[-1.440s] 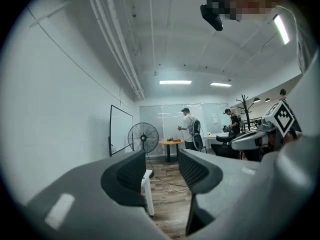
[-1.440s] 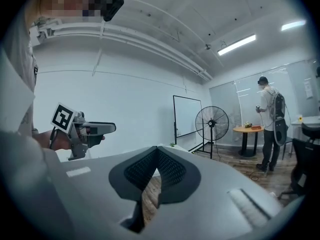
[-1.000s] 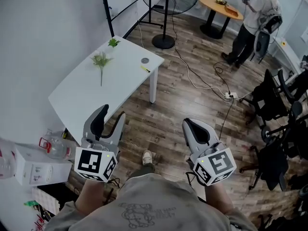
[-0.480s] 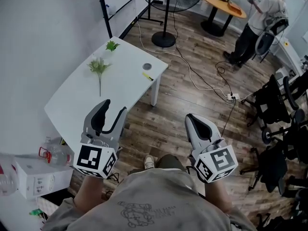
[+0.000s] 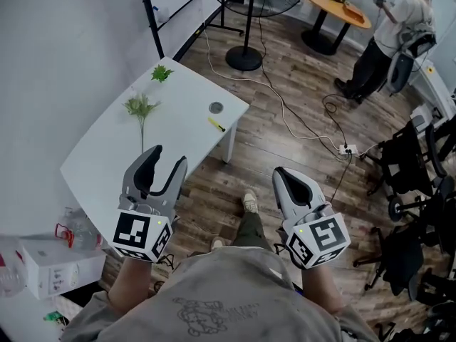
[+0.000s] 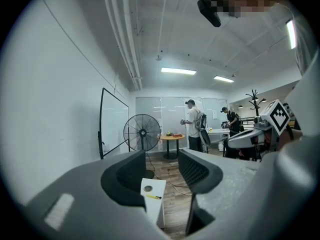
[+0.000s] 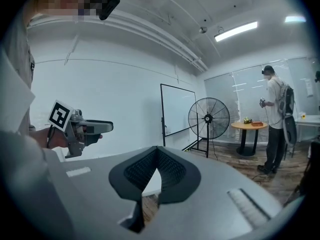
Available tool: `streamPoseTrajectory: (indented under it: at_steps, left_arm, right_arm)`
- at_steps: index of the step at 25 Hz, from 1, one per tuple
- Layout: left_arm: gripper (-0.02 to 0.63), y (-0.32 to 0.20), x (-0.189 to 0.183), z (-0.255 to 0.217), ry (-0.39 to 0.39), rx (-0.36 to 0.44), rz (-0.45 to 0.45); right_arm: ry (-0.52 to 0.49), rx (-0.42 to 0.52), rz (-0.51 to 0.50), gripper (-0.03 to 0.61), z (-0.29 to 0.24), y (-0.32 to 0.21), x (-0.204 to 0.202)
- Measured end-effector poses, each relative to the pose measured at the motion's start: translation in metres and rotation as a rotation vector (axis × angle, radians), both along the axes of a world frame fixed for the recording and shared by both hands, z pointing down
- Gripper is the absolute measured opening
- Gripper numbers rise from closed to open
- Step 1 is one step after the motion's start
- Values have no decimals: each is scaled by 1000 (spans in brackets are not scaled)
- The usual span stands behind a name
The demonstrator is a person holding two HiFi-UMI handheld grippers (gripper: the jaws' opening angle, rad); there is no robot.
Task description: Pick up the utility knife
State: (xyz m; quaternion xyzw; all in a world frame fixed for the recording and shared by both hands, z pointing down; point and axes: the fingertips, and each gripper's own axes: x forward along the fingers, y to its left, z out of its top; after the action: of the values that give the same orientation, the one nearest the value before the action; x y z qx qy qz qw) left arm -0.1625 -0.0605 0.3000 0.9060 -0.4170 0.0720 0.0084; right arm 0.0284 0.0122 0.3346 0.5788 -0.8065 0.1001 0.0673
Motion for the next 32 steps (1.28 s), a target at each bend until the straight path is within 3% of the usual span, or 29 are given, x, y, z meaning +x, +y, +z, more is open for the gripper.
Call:
streamPoseTrajectory:
  at_steps: [12, 19, 32]
  left_arm:
    - [204, -107, 71, 14, -26, -53, -77]
    - [204, -163, 106, 22, -36, -91, -166]
    - [204, -206, 117, 39, -68, -137, -343]
  right_arm:
    - [-7, -42, -112, 29, 10, -131, 66]
    - [-7, -61, -221, 29, 14, -206, 100]
    - [-19, -88, -420, 29, 28, -281, 108]
